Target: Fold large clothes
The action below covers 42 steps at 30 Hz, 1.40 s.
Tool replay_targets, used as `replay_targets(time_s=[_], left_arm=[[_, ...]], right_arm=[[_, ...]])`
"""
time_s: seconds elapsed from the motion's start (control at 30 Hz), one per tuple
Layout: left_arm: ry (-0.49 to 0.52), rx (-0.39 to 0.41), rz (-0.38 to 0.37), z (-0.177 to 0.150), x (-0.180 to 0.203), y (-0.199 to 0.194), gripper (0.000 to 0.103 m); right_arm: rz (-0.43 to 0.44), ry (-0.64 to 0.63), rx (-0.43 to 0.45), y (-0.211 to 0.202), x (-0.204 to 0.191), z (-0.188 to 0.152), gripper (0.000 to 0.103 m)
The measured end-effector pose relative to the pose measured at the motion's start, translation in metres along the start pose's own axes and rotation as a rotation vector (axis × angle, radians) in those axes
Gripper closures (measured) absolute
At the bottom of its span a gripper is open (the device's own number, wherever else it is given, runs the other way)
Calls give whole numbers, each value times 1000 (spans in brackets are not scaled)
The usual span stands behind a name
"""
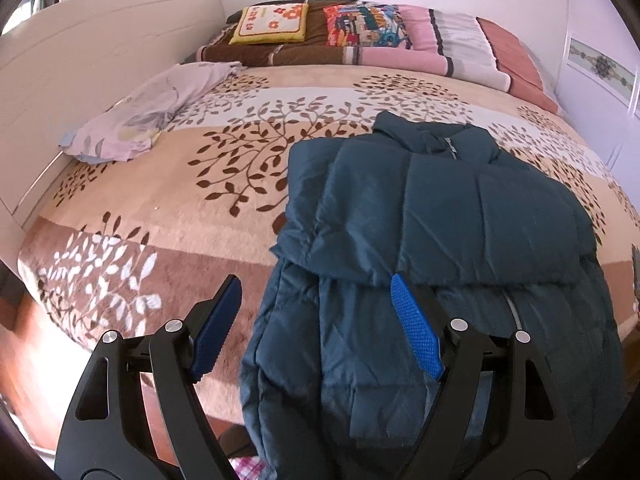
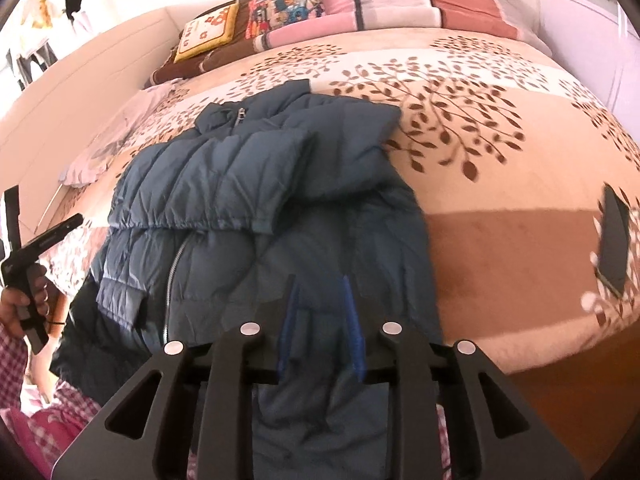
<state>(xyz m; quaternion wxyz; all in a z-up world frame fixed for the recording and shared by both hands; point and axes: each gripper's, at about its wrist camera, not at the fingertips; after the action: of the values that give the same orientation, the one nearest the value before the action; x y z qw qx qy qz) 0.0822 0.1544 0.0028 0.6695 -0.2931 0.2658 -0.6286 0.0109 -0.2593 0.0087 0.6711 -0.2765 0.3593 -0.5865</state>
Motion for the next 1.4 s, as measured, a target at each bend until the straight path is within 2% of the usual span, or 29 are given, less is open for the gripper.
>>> replay_targets(time_s=[0.33, 0.63, 0.83, 1.07, 1.23, 1.33, 1.4], left_arm=[[24, 0, -28, -22, -1, -38, 26], [-44, -68, -129, -58, -38, -81, 26], [-63, -172, -220, -97, -53, -101, 25], [-98, -318, -276, -150, -56, -91, 25], [-163, -347, -336, -165, -52, -78, 25], [-166, -353, -349, -167, -49, -72, 25], [-166, -352, -359, -167, -48, -69, 26]], right_arm=[[-10, 59, 31, -49, 47, -36, 70], [23, 15, 7, -85, 68, -66, 61], [80, -3, -58, -81, 67, -83, 51], [127, -3, -139, -63, 61, -103, 50], [143, 12, -183, -52, 61, -111, 49], [133, 22, -201, -49, 64, -116, 40], [137, 32, -207, -50, 67, -119, 39]])
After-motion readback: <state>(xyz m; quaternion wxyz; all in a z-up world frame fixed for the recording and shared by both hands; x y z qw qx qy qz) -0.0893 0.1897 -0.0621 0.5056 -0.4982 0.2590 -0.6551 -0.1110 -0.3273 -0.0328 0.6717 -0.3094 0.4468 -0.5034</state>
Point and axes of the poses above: each gripper's, at about its wrist camera, not at the fingertips, and y roughly the way its jaws point, x to its right, z to its top, and after that the axes turned 4 degrees about -z, right-handed
